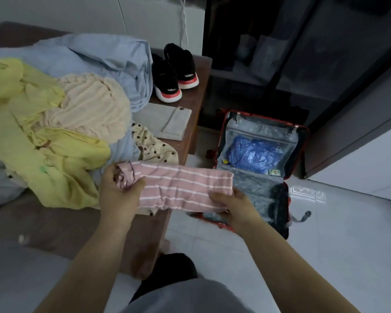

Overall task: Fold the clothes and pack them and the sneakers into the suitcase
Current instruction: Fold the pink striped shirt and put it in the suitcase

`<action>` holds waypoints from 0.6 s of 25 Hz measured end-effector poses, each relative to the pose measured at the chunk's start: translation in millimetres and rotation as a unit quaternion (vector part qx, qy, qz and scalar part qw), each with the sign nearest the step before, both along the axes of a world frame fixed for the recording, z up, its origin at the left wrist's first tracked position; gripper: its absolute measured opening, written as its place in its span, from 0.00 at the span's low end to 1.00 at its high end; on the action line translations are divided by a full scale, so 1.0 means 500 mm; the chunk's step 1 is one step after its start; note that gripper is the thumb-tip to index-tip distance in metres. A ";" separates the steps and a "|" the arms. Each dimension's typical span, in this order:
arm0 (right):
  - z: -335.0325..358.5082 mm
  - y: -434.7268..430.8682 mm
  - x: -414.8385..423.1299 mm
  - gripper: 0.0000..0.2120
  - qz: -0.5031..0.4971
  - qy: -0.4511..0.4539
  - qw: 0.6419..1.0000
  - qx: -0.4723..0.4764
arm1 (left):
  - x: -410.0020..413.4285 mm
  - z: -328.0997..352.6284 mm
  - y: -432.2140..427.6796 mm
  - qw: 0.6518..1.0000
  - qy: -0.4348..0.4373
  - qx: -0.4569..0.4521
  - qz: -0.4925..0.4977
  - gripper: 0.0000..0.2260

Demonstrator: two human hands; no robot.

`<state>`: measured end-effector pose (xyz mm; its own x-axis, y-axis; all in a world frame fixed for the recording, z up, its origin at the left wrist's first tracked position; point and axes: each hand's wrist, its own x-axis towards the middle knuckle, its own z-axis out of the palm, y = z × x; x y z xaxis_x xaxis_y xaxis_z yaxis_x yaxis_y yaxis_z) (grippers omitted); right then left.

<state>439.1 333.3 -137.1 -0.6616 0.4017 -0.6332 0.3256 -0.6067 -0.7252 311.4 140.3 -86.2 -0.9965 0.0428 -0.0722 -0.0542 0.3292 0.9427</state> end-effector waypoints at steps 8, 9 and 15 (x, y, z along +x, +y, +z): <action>-0.091 0.278 0.122 0.11 -0.076 -0.101 0.992 0.014 | 0.011 -0.159 0.330 0.985 -0.044 -0.052 -0.159 0.23; -0.117 0.313 0.134 0.15 -0.096 -0.107 0.989 0.019 | 0.015 -0.188 0.382 0.981 -0.057 -0.043 -0.183 0.22; -0.353 0.487 0.148 0.31 -0.072 -0.195 0.977 0.053 | -0.006 -0.464 0.591 0.949 -0.257 -0.064 -0.173 0.18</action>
<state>512.8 577.0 -313.6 -0.3114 0.5488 -0.7758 0.5063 -0.5950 -0.6242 308.5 435.7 -318.4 -0.7570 0.3180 -0.5708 -0.3632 0.5214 0.7721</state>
